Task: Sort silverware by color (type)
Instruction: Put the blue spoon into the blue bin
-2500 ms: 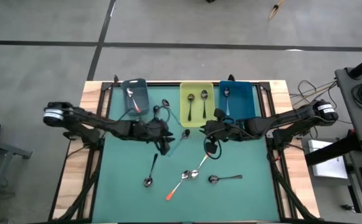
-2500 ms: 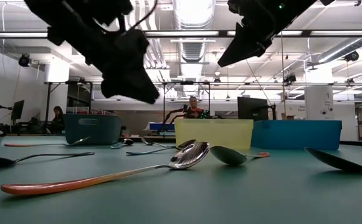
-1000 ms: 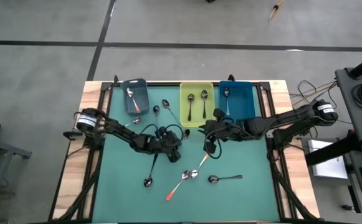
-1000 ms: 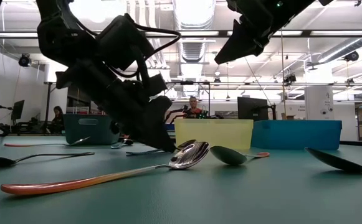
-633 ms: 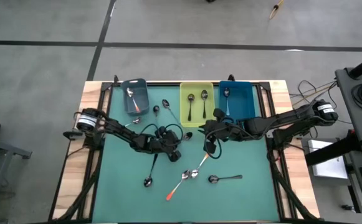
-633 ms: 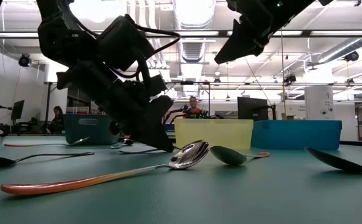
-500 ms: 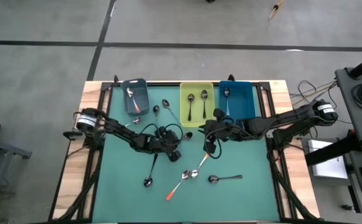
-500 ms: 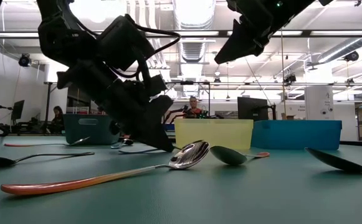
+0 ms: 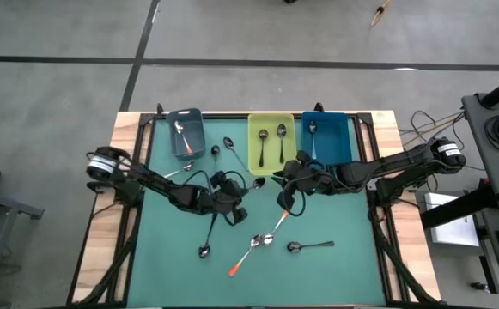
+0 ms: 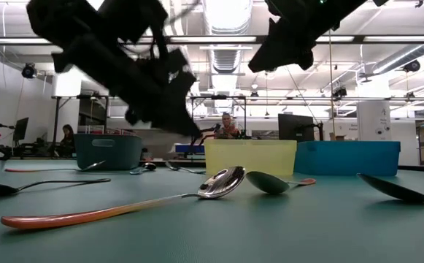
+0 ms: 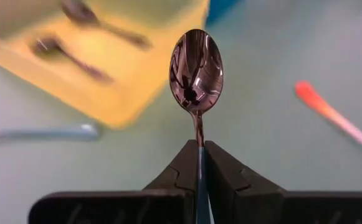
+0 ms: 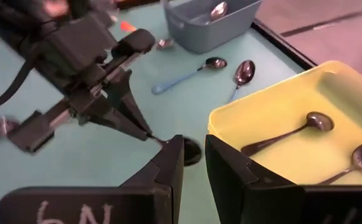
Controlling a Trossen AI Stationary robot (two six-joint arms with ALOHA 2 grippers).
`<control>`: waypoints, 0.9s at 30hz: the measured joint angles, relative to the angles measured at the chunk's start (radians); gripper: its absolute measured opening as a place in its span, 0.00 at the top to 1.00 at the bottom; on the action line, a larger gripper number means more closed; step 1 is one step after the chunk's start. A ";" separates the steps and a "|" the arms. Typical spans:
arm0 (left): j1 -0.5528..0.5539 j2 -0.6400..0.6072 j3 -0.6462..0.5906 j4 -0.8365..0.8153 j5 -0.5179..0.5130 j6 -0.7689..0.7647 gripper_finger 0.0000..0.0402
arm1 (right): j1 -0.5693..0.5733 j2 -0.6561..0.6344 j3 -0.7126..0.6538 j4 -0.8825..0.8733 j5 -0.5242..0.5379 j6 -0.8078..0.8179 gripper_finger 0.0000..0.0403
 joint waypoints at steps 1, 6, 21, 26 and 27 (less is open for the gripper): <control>-0.001 -0.019 0.000 0.001 -0.027 0.015 1.00 | 0.000 0.000 0.000 0.009 0.007 0.027 0.85; -0.001 -0.106 0.000 -0.012 -0.136 0.100 1.00 | -0.018 0.000 0.000 0.055 0.019 0.169 0.85; 0.001 -0.179 0.014 -0.010 -0.221 0.177 1.00 | -0.102 0.000 0.000 0.093 0.071 0.297 0.69; 0.002 -0.179 0.051 -0.006 -0.229 0.214 1.00 | -0.106 0.023 0.000 0.174 0.069 0.291 0.55; 0.002 -0.179 0.058 -0.007 -0.229 0.222 1.00 | -0.109 0.037 0.000 0.193 0.070 0.287 0.53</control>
